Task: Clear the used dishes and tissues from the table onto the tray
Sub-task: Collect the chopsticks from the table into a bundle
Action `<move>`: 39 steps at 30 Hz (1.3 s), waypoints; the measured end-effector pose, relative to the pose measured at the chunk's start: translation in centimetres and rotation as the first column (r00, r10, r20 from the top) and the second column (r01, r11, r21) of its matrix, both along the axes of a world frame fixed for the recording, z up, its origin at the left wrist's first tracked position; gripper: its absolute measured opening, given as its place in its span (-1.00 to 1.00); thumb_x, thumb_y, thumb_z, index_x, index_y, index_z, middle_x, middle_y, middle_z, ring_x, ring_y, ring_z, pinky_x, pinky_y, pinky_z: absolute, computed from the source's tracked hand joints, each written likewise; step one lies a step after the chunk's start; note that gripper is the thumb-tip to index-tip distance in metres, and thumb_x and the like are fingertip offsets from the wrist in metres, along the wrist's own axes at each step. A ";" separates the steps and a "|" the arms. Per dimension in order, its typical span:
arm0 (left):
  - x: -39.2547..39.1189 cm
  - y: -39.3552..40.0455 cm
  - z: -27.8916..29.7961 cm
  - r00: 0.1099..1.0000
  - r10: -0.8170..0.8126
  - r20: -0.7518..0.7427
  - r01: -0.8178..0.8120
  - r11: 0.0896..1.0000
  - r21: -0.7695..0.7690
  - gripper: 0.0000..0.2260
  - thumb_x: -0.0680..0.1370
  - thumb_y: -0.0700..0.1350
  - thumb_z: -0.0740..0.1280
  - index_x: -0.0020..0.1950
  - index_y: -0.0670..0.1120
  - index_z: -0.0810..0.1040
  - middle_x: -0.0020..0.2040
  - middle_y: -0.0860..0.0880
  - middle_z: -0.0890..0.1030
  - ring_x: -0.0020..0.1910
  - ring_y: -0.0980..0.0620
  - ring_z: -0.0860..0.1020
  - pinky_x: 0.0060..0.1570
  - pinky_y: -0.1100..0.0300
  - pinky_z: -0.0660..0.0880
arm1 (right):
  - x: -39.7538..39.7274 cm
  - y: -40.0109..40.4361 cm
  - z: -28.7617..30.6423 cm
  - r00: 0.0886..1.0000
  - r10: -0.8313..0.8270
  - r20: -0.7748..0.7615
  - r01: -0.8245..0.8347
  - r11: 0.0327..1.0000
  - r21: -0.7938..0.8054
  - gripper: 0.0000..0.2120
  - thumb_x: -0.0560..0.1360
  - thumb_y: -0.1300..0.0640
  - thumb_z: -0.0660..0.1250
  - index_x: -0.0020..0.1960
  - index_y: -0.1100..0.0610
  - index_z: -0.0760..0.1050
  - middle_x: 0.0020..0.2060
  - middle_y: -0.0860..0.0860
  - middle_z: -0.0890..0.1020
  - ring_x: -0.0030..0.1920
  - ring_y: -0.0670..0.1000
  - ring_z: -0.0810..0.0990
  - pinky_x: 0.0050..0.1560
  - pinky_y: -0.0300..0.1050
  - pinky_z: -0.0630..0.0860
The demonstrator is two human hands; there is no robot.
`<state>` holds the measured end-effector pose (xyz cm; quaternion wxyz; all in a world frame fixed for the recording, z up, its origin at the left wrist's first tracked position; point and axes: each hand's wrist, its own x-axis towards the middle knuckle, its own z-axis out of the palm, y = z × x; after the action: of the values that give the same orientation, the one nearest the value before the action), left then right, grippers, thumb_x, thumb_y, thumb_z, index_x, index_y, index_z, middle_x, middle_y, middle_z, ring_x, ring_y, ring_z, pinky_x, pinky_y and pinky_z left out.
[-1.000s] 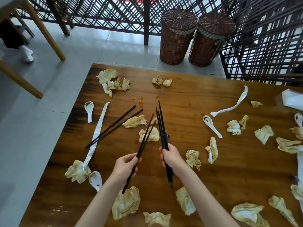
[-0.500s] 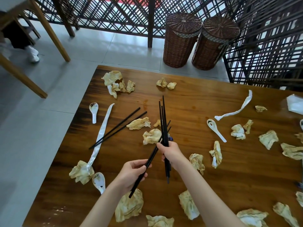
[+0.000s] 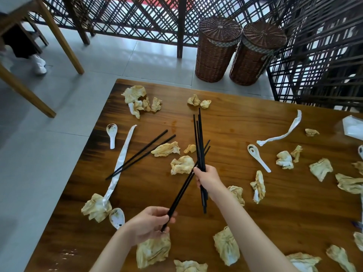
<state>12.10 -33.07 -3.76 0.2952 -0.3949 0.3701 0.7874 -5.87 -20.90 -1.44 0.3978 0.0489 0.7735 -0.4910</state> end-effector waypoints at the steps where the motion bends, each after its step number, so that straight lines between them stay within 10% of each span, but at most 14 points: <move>1: -0.2 0.1 0.0 1.000 -0.001 -0.014 0.001 1.000 -0.014 -0.82 0.54 -0.28 0.30 0.12 -0.21 0.61 -0.12 -0.13 0.62 -0.25 0.00 0.55 -0.19 0.17 0.53 | 0.1 0.0 0.0 1.000 -0.011 -0.005 0.011 1.000 -0.008 -0.85 0.58 0.16 0.20 -0.17 0.12 0.43 -0.42 0.02 0.40 -0.45 -0.04 0.34 -0.43 -0.20 0.34; 12: -2.9 2.5 0.9 0.985 0.129 -0.111 -0.149 0.971 -0.189 -0.83 0.55 -0.28 0.29 0.08 -0.16 0.63 -0.06 -0.13 0.62 -0.20 -0.02 0.59 -0.13 0.16 0.56 | 1.9 0.3 -0.6 0.989 -0.075 0.130 0.091 0.989 -0.117 -0.85 0.60 0.15 0.19 0.01 0.10 0.54 -0.11 0.02 0.69 -0.02 0.08 0.64 0.08 0.02 0.57; 39: -5.9 -0.1 -1.5 0.986 0.100 -0.133 -0.163 0.755 -0.636 -0.79 0.51 -0.15 0.38 0.14 -0.02 0.58 -0.02 0.01 0.62 -0.10 0.07 0.63 -0.19 0.26 0.58 | 1.0 1.5 -0.1 0.992 -0.083 0.099 0.093 0.991 -0.101 -0.87 0.61 0.21 0.14 0.04 0.17 0.47 -0.22 0.10 0.65 -0.23 0.03 0.67 -0.14 -0.10 0.57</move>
<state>6.23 -33.13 -5.25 0.0687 -0.4611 0.6019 0.6483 -4.86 -19.36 -1.52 0.4138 0.0851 0.7241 -0.5452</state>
